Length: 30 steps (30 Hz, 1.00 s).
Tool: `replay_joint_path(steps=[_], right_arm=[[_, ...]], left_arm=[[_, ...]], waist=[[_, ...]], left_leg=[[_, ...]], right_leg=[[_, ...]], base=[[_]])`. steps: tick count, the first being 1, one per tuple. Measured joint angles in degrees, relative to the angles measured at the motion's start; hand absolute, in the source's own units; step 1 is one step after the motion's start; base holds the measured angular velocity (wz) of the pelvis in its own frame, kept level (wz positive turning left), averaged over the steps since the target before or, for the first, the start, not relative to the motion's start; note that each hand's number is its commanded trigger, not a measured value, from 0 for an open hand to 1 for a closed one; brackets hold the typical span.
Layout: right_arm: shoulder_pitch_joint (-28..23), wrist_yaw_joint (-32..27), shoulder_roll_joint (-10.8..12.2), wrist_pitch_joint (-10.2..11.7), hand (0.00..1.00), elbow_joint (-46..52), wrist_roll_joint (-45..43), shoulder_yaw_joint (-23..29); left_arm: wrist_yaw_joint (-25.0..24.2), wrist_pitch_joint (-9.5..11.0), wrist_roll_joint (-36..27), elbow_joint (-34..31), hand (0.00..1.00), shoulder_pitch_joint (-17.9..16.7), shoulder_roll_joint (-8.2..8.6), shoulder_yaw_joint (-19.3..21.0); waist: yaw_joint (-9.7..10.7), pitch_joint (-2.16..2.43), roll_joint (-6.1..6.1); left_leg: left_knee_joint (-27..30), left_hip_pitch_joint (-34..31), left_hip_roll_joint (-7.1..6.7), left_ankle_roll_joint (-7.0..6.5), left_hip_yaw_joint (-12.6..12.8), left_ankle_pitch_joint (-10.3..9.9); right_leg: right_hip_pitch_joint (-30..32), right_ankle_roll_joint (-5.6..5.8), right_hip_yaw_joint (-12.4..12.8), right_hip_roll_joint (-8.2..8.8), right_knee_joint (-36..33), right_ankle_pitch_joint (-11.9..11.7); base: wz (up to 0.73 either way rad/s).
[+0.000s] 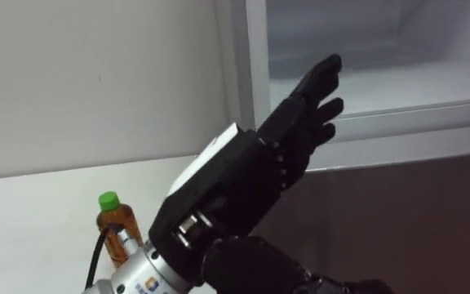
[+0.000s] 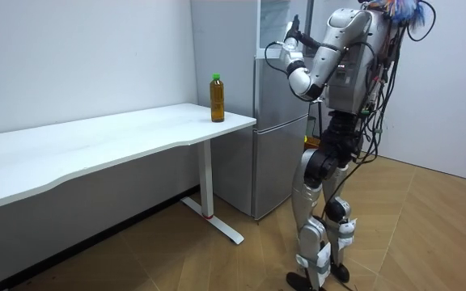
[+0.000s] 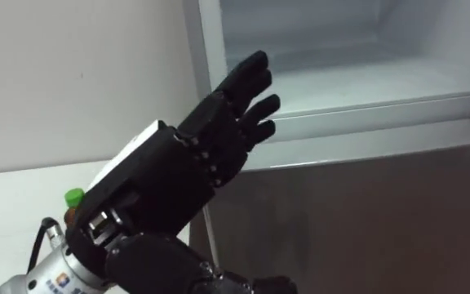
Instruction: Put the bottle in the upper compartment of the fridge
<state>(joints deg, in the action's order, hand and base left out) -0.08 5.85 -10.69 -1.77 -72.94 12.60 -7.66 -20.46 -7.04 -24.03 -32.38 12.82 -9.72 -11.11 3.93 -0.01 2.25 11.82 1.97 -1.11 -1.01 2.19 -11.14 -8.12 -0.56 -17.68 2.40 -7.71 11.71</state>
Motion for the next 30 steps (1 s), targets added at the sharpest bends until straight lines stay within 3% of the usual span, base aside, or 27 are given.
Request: replay_joint_path(steps=[4, 13, 19, 21, 24, 27, 30], right_arm=[[-0.3, 0.1, 0.2, -0.1, 0.0, -0.1, -0.1, -0.2], [-2.1, 0.2, 0.6, -0.2, 0.0, 1.8, 0.1, 0.0], [-3.6, -0.9, 1.3, 0.5, 0.0, 1.6, 1.4, 0.7], [-4.0, -0.9, 1.8, 0.5, 0.0, 1.5, 1.0, 1.8], [-4.8, -0.9, 2.1, 0.6, 0.0, 2.0, 1.3, 2.7], [-5.4, -0.9, 2.2, 0.6, 0.0, 2.5, 2.4, 2.9], [-5.9, -0.7, 2.3, 0.6, 0.0, 2.6, 2.3, 4.6]], left_arm=[[1.5, 0.1, 2.2, -1.7, 0.0, 0.0, 0.14, 1.1], [5.7, 0.1, 3.5, -1.8, 0.0, -0.3, -0.22, 10.5], [9.5, 1.3, 4.6, -1.9, 0.0, -6.3, 0.04, 16.8], [11.0, 1.4, 5.1, -1.9, 0.0, -8.3, 0.21, 19.7], [13.1, 1.7, 4.8, -1.9, 0.0, -9.4, 0.81, 23.3], [15.1, 2.5, 3.4, -1.9, 0.0, -10.6, 2.11, 26.2], [16.6, 3.0, 3.3, -1.9, 0.0, -12.0, 2.32, 28.6]], waist=[[-1.0, 0.03, 0.02], [-3.9, 0.1, 0.13], [-5.9, 0.13, -0.16], [-6.3, 0.37, -0.6], [-7.4, 0.51, -0.52], [-7.5, 0.45, -0.56], [-7.5, 0.33, -0.56]], left_leg=[[0.0, -0.2, -0.46, -0.09, -0.9, 0.1], [-0.1, 0.1, -0.6, -0.1, -0.8, 0.1], [0.0, 1.0, -0.74, -0.24, -0.9, 0.1], [0.1, 1.0, -0.73, -0.25, -1.1, 0.2], [0.1, 0.8, -0.81, -0.26, -1.2, 0.2], [0.5, 0.7, -1.02, -0.26, -1.4, 0.1], [0.8, 0.6, -1.31, -0.27, -2.0, 0.1]], right_leg=[[0.2, 0.08, 0.0, 0.09, 0.0, 0.2], [-0.2, 0.15, 0.0, 0.36, -0.2, 0.2], [-0.8, 0.35, 0.0, 0.52, -0.1, 0.6], [-1.0, 0.35, -0.1, 0.47, -0.2, 0.6], [-1.3, 0.34, -0.3, 0.46, -0.3, 0.6], [-1.9, 0.39, -0.5, 0.48, -0.1, 0.6], [-2.0, 0.59, -0.9, 0.68, -0.1, 0.8]], base=[[0.08], [0.01], [0.03], [0.06], [0.01], [0.07], [0.13]])
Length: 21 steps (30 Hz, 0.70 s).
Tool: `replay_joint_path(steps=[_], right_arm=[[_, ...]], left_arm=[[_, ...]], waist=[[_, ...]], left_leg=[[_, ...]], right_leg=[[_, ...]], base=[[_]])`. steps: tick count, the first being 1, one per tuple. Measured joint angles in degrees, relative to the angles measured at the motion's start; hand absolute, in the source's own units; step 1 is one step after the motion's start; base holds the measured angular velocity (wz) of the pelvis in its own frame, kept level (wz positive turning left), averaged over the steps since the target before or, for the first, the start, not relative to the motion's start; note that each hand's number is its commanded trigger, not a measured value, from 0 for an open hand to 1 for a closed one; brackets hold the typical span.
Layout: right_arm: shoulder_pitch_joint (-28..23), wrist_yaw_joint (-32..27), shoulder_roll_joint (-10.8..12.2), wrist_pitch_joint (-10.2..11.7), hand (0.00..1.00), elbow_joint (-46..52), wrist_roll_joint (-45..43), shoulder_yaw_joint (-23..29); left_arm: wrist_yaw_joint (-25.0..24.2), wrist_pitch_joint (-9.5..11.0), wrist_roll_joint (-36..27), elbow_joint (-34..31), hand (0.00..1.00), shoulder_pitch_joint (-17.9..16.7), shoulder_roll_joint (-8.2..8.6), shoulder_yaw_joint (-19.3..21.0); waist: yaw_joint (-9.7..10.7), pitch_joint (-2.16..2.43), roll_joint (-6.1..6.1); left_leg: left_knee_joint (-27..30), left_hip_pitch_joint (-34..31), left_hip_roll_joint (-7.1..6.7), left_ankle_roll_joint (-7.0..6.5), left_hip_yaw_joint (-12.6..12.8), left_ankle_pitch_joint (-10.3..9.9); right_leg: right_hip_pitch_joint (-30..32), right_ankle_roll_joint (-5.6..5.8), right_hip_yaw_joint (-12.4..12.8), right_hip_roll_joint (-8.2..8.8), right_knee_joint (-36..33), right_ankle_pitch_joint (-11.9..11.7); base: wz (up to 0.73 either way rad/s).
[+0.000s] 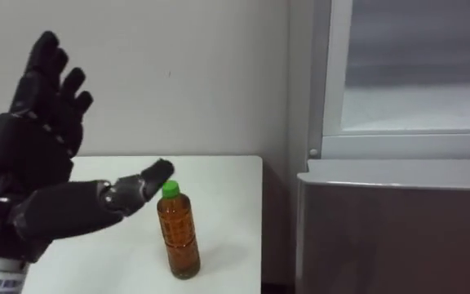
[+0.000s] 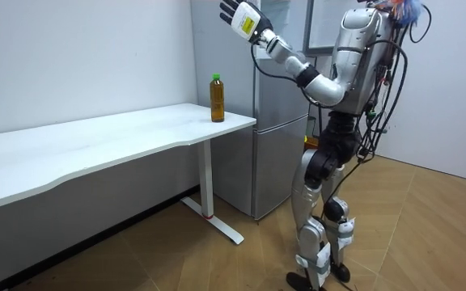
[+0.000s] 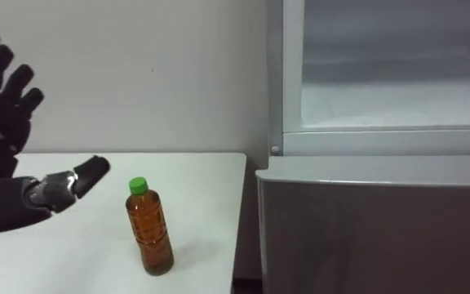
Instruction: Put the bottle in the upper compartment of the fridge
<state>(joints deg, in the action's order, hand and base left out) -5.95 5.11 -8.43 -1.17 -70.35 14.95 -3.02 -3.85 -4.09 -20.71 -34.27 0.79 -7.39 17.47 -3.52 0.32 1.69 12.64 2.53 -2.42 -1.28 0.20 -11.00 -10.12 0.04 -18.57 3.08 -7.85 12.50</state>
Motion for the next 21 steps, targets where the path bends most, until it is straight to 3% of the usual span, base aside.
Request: replay_joint_path(steps=[3, 6, 12, 15, 21], right_arm=[[-0.5, -0.1, 0.1, 0.1, 0.0, 0.1, 0.0, 1.0], [-2.2, -0.2, 0.2, 0.1, 0.0, 2.0, 0.5, 1.3], [-4.9, -0.7, 0.2, -0.2, 0.0, 5.6, 0.2, 3.3], [-5.4, -0.7, 0.2, -0.1, 0.0, 6.3, 0.2, 4.4], [-5.4, -0.1, 0.2, -0.1, 0.0, 6.5, -1.5, 5.6]], left_arm=[[2.0, 1.5, 0.1, 0.1, 0.0, -3.6, 0.75, 1.3], [3.6, 1.5, 0.1, 0.6, 0.0, -6.0, 2.14, 3.1], [8.1, 1.6, 0.1, 4.0, 0.0, -8.9, 2.22, 7.0], [9.9, 1.7, 0.0, 8.5, 0.0, -10.9, 2.22, 7.1], [11.7, 1.7, 0.2, 14.8, 0.0, -14.4, 2.33, 7.1]], waist=[[-0.1, 0.04, -0.03], [-1.3, 0.02, -0.14], [-1.6, -0.07, 0.08], [-1.4, -0.12, 0.6], [-1.5, -0.07, 0.07]], left_leg=[[0.1, 0.1, -0.26, -0.02, -0.3, 0.0], [0.1, 0.3, -0.25, -0.03, -0.4, 0.0], [0.1, 0.1, -0.25, -0.23, -0.5, -0.1], [0.1, 0.2, -0.26, -0.4, -0.5, -0.2], [0.0, 0.5, -0.26, -0.55, -0.3, -0.3]], right_leg=[[0.0, 0.2, -0.1, 0.09, -0.1, 0.2], [0.1, 0.21, -0.3, 0.26, -0.1, 0.2], [-0.2, 0.21, -0.5, 0.24, -0.1, 0.2], [-0.2, 0.32, -0.6, 0.37, -0.4, 0.3], [0.0, 0.33, -0.5, 0.24, -0.9, 0.5]], base=[[0.07], [0.01], [0.03], [0.0], [-0.01]])
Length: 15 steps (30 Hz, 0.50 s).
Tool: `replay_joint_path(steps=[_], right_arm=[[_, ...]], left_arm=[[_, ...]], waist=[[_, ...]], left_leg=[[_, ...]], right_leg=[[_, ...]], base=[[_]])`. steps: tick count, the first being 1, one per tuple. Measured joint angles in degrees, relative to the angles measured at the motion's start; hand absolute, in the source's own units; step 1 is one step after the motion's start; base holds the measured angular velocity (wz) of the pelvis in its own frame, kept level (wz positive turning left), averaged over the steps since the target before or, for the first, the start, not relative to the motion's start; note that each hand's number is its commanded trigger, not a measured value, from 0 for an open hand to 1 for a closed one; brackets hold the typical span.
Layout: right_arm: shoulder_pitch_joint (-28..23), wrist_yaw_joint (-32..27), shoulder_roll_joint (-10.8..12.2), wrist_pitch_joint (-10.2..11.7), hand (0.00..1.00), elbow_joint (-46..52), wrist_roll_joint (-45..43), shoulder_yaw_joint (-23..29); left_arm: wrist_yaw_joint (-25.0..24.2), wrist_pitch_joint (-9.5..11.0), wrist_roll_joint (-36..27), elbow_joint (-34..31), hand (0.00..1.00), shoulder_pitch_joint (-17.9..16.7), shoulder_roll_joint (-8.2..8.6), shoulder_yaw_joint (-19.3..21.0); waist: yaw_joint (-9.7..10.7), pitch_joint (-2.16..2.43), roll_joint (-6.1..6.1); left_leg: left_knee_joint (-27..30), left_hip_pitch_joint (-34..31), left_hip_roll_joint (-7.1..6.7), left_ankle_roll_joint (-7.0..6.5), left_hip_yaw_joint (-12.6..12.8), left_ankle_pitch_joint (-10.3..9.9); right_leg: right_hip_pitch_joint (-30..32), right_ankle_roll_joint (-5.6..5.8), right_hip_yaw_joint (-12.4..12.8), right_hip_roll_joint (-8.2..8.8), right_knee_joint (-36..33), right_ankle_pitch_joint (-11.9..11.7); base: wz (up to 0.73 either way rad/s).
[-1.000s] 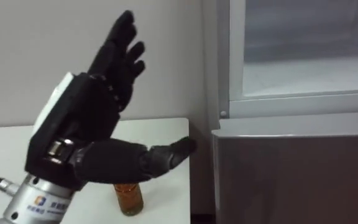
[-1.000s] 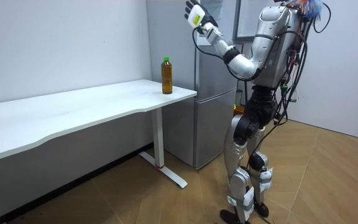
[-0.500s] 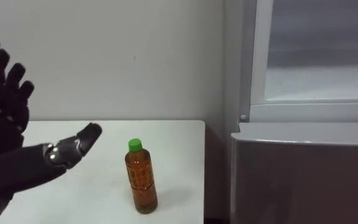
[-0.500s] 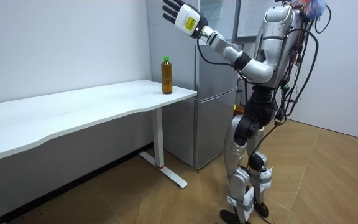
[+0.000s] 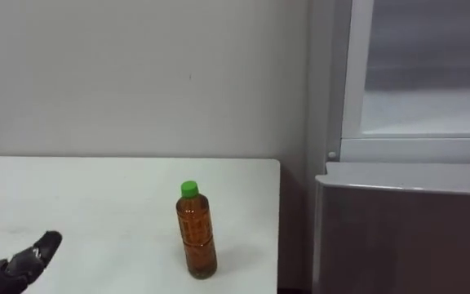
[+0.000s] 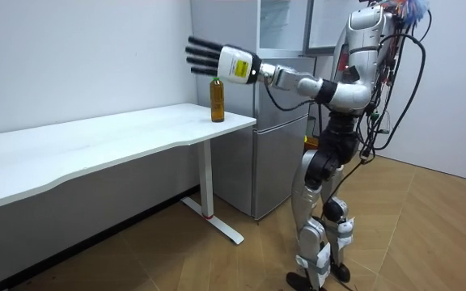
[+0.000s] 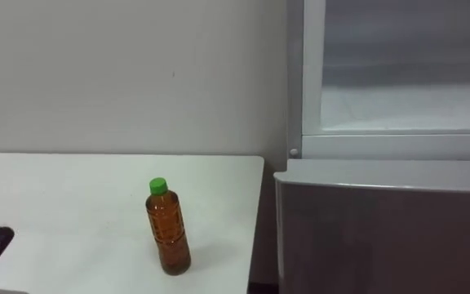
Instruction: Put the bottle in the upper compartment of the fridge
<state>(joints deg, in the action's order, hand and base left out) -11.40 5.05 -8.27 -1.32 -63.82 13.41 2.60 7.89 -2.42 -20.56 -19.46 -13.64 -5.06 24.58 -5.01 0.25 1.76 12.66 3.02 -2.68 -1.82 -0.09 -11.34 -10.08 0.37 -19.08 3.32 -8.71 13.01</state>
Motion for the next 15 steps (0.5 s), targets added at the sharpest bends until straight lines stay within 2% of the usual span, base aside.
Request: replay_joint_path(steps=[2, 4, 6, 7, 9, 12, 15], right_arm=[[0.0, 0.0, 0.0, 0.0, 0.0, 0.0, -0.2, 0.1], [0.0, 0.1, 0.0, 0.0, 0.0, -0.1, -0.2, 0.5], [0.0, 0.3, 0.0, 0.0, 0.0, -0.1, -0.8, 0.9], [0.0, 0.5, 0.0, 0.0, 0.0, -0.1, -1.2, 1.2], [-0.5, 0.8, 0.0, 0.0, 0.0, -0.1, -1.2, 1.9], [-0.4, 1.6, 0.2, 0.0, 0.0, 0.0, -1.3, 1.9], [-0.3, 1.8, 0.4, 0.3, 0.0, -0.5, -1.6, 2.0]], left_arm=[[0.8, 0.0, -0.1, 3.3, 0.0, -1.1, 0.32, -0.1], [2.0, 0.3, 0.0, 8.1, 0.0, -1.5, 0.71, -0.1], [3.3, 1.3, -0.1, 17.2, 0.0, -2.6, 0.69, -0.5], [3.7, 1.3, 0.0, 19.7, 0.0, -2.9, 0.7, -0.8], [4.5, 1.4, -0.1, 29.4, 0.0, -4.2, 1.13, -3.6], [4.4, 1.4, 0.2, 40.1, 0.0, -5.4, 1.2, -8.4], [4.2, 1.7, 1.3, 48.7, 0.0, -5.2, 1.22, -10.6]], waist=[[0.1, -0.11, 0.27], [0.0, 0.0, 0.05], [0.2, 0.0, 0.06], [0.2, 0.01, 0.05], [0.3, 0.0, -0.31], [0.3, -0.12, -0.94], [0.7, -0.26, -2.05]], left_leg=[[0.0, 0.0, 0.02, -0.07, 0.1, -0.1], [-0.2, 0.2, 0.08, -0.1, 0.1, -0.1], [-0.7, 0.7, 0.03, -0.11, 0.6, -0.1], [-0.7, 0.9, 0.04, -0.13, 0.7, -0.1], [-1.0, 1.6, 0.03, -0.21, 0.7, -0.2], [-0.9, 1.3, 0.11, -0.25, 0.7, -0.2], [-0.8, 1.4, 0.17, -0.24, 0.9, -0.3]], right_leg=[[0.0, 0.0, 0.1, -0.08, 0.0, 0.0], [0.0, 0.01, 0.2, -0.1, 0.0, 0.0], [-0.5, 0.03, 0.5, -0.1, 0.1, 0.0], [-0.9, 0.05, 0.6, -0.1, 0.1, 0.1], [-1.2, 0.17, 0.6, 0.0, 0.2, 0.1], [-0.9, 0.22, 0.5, 0.06, 0.1, 0.2], [-1.0, 0.21, 0.7, 0.07, 0.1, 0.2]], base=[[-0.02], [-0.02], [-0.09], [-0.06], [0.0], [0.0], [-0.01]])
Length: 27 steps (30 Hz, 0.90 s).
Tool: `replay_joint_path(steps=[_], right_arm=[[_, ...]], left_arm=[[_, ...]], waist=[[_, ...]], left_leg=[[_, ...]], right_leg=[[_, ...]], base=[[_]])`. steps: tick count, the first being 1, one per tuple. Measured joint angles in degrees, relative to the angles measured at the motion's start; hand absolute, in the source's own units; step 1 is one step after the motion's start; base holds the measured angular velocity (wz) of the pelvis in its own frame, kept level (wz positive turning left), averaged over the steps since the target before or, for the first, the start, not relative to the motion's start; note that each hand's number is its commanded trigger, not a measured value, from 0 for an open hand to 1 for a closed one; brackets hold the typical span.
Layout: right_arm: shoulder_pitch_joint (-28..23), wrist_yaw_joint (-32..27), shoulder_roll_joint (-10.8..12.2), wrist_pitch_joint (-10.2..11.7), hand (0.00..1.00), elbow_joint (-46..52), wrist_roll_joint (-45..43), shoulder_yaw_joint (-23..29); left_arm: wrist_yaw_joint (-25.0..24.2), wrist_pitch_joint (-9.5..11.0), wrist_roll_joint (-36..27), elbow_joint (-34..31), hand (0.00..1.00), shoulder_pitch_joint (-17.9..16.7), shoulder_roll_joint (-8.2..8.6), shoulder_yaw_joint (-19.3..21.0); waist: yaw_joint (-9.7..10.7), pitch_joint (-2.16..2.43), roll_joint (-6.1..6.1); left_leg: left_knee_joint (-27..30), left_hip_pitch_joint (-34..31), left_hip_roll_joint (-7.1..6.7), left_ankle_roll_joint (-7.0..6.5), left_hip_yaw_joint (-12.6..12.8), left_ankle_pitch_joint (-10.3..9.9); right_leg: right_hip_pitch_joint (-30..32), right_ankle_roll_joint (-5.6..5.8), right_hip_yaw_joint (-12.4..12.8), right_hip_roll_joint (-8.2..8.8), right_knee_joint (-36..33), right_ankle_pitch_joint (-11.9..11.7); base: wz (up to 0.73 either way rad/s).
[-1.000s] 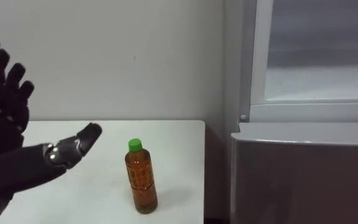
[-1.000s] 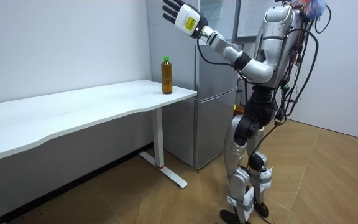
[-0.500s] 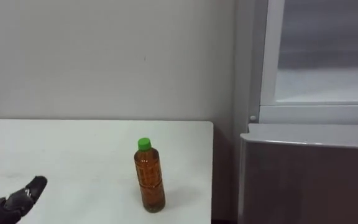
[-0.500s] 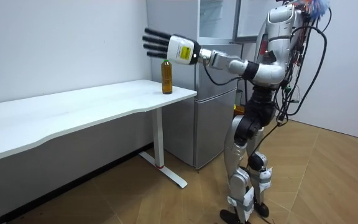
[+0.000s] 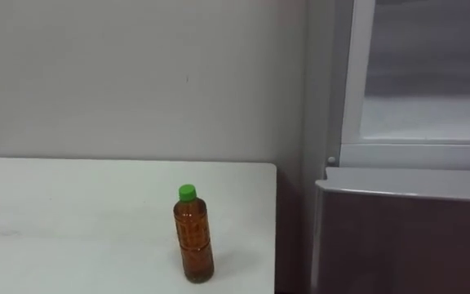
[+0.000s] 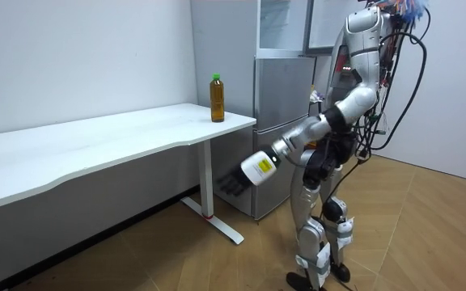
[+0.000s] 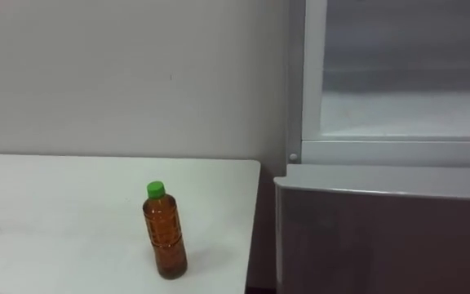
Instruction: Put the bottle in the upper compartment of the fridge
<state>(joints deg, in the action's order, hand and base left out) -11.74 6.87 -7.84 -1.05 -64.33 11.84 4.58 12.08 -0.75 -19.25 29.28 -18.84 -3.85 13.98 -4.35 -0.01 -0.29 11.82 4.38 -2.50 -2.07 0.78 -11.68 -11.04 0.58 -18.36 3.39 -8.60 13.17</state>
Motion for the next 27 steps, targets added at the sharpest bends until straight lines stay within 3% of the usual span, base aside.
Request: replay_joint_path(steps=[8, 15, 23, 27], right_arm=[[0.1, 0.1, -0.1, 0.9, 0.0, 0.0, -0.1, 0.0], [0.4, 0.1, -0.1, 0.9, 0.0, -0.2, -0.5, 0.0], [1.5, -0.9, -0.2, 0.9, 0.0, -1.2, -0.8, -2.7], [1.7, -1.2, -0.1, 0.9, 0.0, -1.2, -0.9, -3.5]], left_arm=[[-1.6, 0.3, 0.4, 13.1, 0.0, 1.5, 0.02, -1.9], [-4.4, 0.2, 7.8, 24.8, 0.0, 2.8, 0.0, -2.4], [-4.8, -0.8, 14.1, 28.0, 0.0, 3.1, -0.04, -4.1], [-4.8, -0.8, 15.7, 28.0, 0.0, 3.1, -0.85, -5.3]], waist=[[1.1, -0.06, 0.07], [1.3, -0.09, 0.04], [1.4, -0.1, -0.4], [1.4, -0.08, -0.88]], left_leg=[[-0.1, 0.3, 0.07, -0.25, 0.8, -0.4], [0.0, 0.3, 0.21, -0.25, 0.8, -0.4], [-0.4, 0.3, 0.02, -0.26, 0.8, -0.4], [-0.4, 0.3, -0.07, -0.26, 1.0, -0.4]], right_leg=[[-0.1, 0.15, 0.9, 0.0, -0.1, -0.1], [0.1, 0.15, 1.1, -0.02, 0.0, -0.1], [0.2, 0.22, 1.1, 0.03, 0.3, -0.1], [0.1, 0.25, 1.1, -0.01, 0.6, -0.1]], base=[[-0.05], [-0.02], [0.0], [0.0]])
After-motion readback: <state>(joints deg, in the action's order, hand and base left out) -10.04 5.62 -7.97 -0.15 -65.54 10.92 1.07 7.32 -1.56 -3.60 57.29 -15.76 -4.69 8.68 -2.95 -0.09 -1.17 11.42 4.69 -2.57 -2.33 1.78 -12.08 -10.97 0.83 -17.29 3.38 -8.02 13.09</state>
